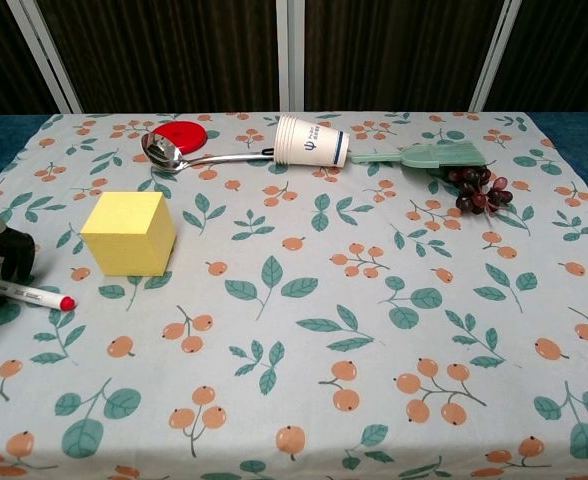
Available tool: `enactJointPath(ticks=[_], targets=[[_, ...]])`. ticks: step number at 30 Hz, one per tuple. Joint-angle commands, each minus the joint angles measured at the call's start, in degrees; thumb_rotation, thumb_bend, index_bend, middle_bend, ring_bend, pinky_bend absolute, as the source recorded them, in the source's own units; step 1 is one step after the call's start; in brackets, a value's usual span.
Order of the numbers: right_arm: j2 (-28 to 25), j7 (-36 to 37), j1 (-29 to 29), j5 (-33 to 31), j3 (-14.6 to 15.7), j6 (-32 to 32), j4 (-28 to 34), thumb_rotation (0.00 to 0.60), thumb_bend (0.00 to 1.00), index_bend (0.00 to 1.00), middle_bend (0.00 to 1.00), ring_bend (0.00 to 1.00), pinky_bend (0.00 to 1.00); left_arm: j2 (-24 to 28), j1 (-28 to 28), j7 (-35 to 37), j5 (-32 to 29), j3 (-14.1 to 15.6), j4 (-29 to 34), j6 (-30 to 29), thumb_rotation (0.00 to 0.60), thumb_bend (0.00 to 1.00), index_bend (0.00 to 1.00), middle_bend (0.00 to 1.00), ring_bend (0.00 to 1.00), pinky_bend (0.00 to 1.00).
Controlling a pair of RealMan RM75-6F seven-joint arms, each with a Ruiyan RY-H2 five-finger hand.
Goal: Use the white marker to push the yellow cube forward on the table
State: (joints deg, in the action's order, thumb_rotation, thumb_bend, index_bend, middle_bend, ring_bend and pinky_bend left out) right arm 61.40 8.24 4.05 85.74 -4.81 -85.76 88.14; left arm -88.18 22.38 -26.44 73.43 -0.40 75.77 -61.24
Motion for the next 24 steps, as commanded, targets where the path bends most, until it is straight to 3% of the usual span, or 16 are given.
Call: enactJointPath(ticks=[1, 17, 24], targets=[[0.0, -0.1, 0.1, 0.0, 0.0, 0.1, 0.0, 0.600, 0.18, 0.00, 0.11, 0.00, 0.00, 0.0, 0.0, 0.2, 0.0, 0.1, 0.0, 0.0, 0.600, 0.36, 0.54, 0.59, 0.38, 0.21], [-0.1, -0.4, 0.2, 0.0, 0.0, 0.3, 0.6, 0.600, 0.18, 0.00, 0.11, 0.00, 0.00, -0.5, -0.2, 3.2, 1.8, 0.5, -2.4, -1.0, 0.600, 0.38, 0.61, 0.66, 0.43, 0.21], [-0.3, -0.1, 0.1, 0.2, 0.1, 0.1, 0.8, 0.600, 0.18, 0.00, 0.11, 0.00, 0.00, 0.2, -0.5, 9.0, 4.7, 1.1, -4.4, -2.1, 0.600, 0.39, 0.61, 0.66, 0.43, 0.21]])
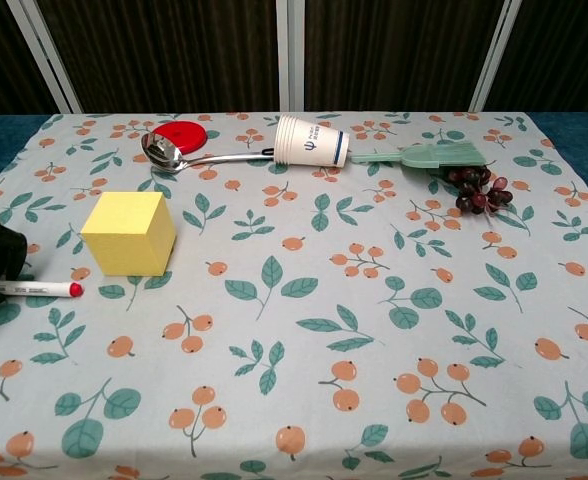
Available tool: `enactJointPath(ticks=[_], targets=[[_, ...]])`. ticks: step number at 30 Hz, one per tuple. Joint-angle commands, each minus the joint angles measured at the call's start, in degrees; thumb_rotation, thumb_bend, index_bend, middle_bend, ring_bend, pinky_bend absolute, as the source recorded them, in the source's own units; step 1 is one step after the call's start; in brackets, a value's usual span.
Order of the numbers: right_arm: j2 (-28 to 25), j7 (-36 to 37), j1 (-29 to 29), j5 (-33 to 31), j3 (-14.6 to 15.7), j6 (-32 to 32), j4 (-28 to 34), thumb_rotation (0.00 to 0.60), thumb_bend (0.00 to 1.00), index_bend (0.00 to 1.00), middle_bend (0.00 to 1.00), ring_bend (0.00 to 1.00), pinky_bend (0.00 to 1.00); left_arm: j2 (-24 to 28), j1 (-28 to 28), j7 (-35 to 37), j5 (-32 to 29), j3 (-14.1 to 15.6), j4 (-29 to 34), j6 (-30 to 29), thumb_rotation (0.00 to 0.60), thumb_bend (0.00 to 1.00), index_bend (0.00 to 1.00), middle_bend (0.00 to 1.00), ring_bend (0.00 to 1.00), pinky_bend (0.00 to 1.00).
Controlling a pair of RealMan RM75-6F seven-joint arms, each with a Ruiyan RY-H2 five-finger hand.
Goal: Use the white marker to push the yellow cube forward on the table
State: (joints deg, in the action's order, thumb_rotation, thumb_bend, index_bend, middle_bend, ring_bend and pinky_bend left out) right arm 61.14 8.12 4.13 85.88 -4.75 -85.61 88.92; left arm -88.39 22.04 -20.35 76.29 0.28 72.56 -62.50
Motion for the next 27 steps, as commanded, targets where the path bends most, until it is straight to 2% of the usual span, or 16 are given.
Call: enactJointPath(ticks=[1, 9, 15, 19, 27], targets=[[-0.1, 0.0, 0.0, 0.0, 0.0, 0.0, 0.1, 0.600, 0.18, 0.00, 0.11, 0.00, 0.00, 0.6, -0.3, 4.2, 2.7, 0.6, -1.7, -1.4, 0.600, 0.39, 0.62, 0.67, 0.43, 0.21], [-0.2, 0.0, 0.0, 0.2, 0.0, -0.1, 0.3, 0.600, 0.18, 0.00, 0.11, 0.00, 0.00, 1.4, -0.6, 18.3, 10.7, 2.6, -10.7, -6.2, 0.600, 0.43, 0.62, 0.67, 0.44, 0.23], [-0.2, -0.2, 0.0, 0.3, 0.0, -0.2, 0.6, 0.600, 0.18, 0.00, 0.11, 0.00, 0.00, 1.5, -0.2, 23.9, 14.0, 4.1, -17.0, -7.1, 0.600, 0.43, 0.62, 0.67, 0.44, 0.26], [0.0, -0.4, 0.0, 0.1, 0.0, 0.0, 0.7, 0.600, 0.18, 0.00, 0.11, 0.00, 0.00, 0.4, 0.5, 26.3, 13.6, 3.5, -20.2, -5.8, 0.600, 0.43, 0.62, 0.67, 0.44, 0.31], [-0.1, -0.7, -0.1, -0.2, -0.1, -0.1, 0.9, 0.600, 0.18, 0.00, 0.11, 0.00, 0.00, -3.0, 3.7, 30.3, 12.6, 1.5, -25.4, -1.9, 0.600, 0.43, 0.62, 0.67, 0.44, 0.33]])
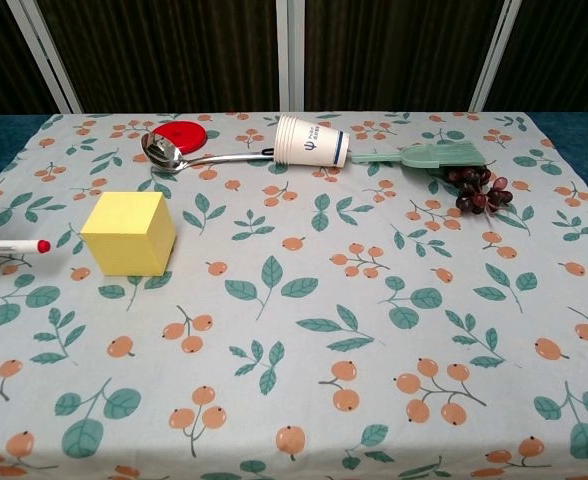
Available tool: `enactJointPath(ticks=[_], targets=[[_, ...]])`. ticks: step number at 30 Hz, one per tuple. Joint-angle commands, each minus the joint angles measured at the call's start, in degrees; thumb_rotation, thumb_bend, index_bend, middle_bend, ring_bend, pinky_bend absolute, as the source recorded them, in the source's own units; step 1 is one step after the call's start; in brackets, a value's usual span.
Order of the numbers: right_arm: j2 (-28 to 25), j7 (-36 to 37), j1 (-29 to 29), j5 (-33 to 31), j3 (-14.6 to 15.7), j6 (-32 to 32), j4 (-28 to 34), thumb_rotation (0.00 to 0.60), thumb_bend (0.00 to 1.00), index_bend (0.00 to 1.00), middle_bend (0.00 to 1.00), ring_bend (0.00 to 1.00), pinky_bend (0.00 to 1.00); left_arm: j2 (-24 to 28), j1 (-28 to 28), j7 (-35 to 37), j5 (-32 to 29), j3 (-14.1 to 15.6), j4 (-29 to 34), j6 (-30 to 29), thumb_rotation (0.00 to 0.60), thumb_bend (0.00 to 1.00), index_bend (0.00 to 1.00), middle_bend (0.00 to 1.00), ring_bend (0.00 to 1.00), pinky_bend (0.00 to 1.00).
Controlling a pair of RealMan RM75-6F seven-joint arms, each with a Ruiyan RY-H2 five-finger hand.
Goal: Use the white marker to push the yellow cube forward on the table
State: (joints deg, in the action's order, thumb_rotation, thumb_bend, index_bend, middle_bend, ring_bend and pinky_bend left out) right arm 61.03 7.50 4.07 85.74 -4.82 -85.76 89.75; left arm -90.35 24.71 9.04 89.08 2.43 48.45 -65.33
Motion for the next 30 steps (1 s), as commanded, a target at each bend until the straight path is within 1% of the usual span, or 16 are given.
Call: enactJointPath(ticks=[1, 8, 16, 22, 30], targets=[[-0.1, -0.1, 0.0, -0.2, 0.0, 0.0, 0.1, 0.600, 0.18, 0.00, 0.11, 0.00, 0.00, -1.5, 1.4, 1.1, -0.2, -0.8, -1.7, 1.2, 0.600, 0.43, 0.62, 0.67, 0.44, 0.33], [0.0, 0.1, -0.1, -0.6, -0.1, 0.3, -0.2, 0.600, 0.18, 0.00, 0.11, 0.00, 0.00, -3.5, 3.8, 1.7, 0.3, -1.4, -2.6, 2.5, 0.600, 0.43, 0.62, 0.67, 0.44, 0.33], [-0.1, 0.7, -0.2, -0.8, -0.1, 0.3, -0.7, 0.600, 0.18, 0.00, 0.11, 0.00, 0.00, -5.1, 6.6, -0.3, 0.0, -2.7, -0.3, 4.0, 0.600, 0.43, 0.62, 0.67, 0.44, 0.34], [-0.1, 1.4, -0.4, -0.9, -0.2, 0.1, -1.2, 0.600, 0.18, 0.00, 0.11, 0.00, 0.00, -5.4, 8.9, -4.0, -0.8, -3.7, 3.5, 6.4, 0.600, 0.44, 0.62, 0.67, 0.44, 0.34], [0.1, 2.7, -0.8, -0.9, 0.0, -0.2, -2.3, 0.600, 0.18, 0.00, 0.11, 0.00, 0.00, -5.0, 11.7, -11.1, -4.3, -6.2, 11.8, 10.7, 0.600, 0.44, 0.62, 0.67, 0.44, 0.34]])
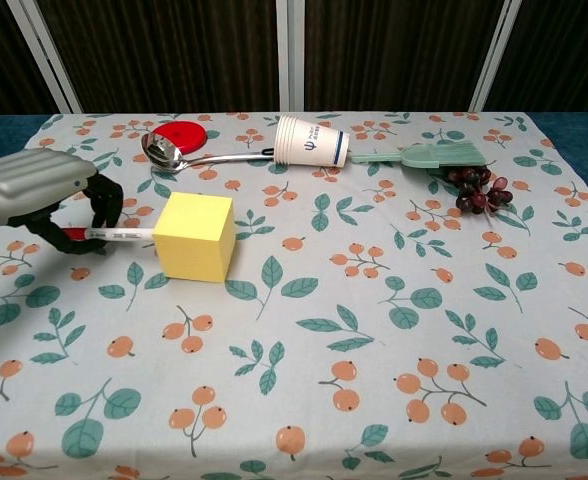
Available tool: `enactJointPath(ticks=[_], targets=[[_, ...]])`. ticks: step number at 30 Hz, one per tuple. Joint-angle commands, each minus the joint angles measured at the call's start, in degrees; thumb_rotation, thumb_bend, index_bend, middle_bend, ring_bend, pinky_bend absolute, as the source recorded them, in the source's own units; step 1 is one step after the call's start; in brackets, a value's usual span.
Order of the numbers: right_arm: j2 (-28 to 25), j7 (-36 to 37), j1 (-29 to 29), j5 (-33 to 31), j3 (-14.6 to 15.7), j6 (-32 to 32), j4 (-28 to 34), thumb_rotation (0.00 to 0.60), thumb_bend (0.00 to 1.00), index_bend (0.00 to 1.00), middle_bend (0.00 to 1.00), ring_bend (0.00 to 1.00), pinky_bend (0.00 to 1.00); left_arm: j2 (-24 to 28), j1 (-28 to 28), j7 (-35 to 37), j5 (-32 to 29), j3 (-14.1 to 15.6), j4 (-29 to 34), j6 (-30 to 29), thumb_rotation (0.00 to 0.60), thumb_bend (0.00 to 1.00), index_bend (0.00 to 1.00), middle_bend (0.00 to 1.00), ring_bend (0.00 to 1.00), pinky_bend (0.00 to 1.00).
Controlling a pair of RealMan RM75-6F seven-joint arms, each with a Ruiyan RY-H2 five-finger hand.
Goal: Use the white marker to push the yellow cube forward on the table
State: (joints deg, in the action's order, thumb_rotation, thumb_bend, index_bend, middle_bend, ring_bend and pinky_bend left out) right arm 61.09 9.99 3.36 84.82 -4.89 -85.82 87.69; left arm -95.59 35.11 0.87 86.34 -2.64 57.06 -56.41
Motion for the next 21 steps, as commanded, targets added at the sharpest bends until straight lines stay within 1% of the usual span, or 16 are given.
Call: enactJointPath(ticks=[1, 9, 14, 17, 21], targets=[[0.0, 0.4, -0.2, 0.0, 0.0, -0.2, -0.3, 0.600, 0.18, 0.00, 0.11, 0.00, 0.00, 0.4, 1.6, -3.8, -2.0, -1.4, 4.1, 2.3, 0.600, 0.44, 0.62, 0.67, 0.44, 0.34], [0.2, 1.7, -0.6, 0.0, 0.1, -0.5, -1.3, 0.600, 0.18, 0.00, 0.11, 0.00, 0.00, 0.3, 4.3, -12.6, -7.7, -4.0, 11.8, 6.6, 0.600, 0.45, 0.62, 0.67, 0.44, 0.34], [0.3, 2.4, -0.6, 0.1, 0.1, -0.4, -1.9, 0.600, 0.18, 0.00, 0.11, 0.00, 0.00, 0.1, 5.0, -17.2, -11.9, -5.3, 14.4, 7.6, 0.600, 0.45, 0.62, 0.67, 0.44, 0.34], [0.4, 2.9, -0.4, 0.3, 0.1, -0.2, -2.3, 0.600, 0.18, 0.00, 0.11, 0.00, 0.00, 1.0, 4.2, -20.0, -14.2, -5.1, 16.4, 6.7, 0.600, 0.45, 0.62, 0.67, 0.44, 0.34], [0.5, 3.4, 0.0, 0.5, 0.0, 0.2, -2.9, 0.600, 0.18, 0.00, 0.11, 0.00, 0.00, 2.8, 2.6, -23.5, -16.7, -3.9, 20.1, 5.3, 0.600, 0.45, 0.62, 0.67, 0.44, 0.34]])
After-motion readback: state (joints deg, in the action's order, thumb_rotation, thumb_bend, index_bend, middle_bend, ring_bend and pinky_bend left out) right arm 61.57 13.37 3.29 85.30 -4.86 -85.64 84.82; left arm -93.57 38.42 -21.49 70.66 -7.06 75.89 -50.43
